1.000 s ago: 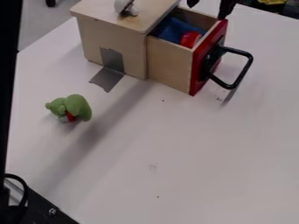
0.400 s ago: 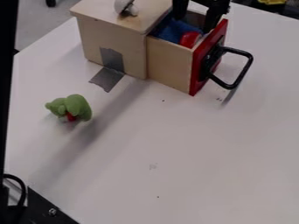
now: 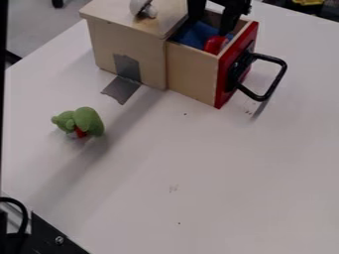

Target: Put the red brush on the table

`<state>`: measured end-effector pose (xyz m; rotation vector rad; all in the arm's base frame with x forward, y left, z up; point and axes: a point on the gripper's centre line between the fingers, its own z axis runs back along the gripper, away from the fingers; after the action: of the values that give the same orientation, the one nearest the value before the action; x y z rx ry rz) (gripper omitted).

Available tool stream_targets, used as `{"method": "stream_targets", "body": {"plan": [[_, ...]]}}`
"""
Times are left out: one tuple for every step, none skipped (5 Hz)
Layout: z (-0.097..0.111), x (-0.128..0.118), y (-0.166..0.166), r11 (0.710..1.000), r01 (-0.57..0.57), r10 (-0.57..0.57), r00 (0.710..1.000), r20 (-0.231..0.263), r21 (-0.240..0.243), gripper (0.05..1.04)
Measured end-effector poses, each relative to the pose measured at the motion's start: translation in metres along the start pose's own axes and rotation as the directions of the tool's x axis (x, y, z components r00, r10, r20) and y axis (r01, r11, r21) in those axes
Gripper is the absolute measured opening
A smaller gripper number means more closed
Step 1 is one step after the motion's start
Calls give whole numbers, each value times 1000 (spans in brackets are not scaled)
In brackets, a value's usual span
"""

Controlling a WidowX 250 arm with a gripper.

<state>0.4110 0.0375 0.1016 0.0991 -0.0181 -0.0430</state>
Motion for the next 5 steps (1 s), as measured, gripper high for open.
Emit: {"method": "stream_targets", "body": {"plan": [[0, 0, 0, 1000, -3, 3, 1000, 0, -1, 877], [1, 0, 0, 1000, -11, 11, 1000, 0, -1, 956], [-8, -3, -6, 1000, 3, -3, 999, -38, -5, 985], [-13, -4, -9, 1000, 6, -7, 998, -61, -10, 986], [-15, -2, -8, 1000, 11, -12, 997, -71, -9, 985]]}}
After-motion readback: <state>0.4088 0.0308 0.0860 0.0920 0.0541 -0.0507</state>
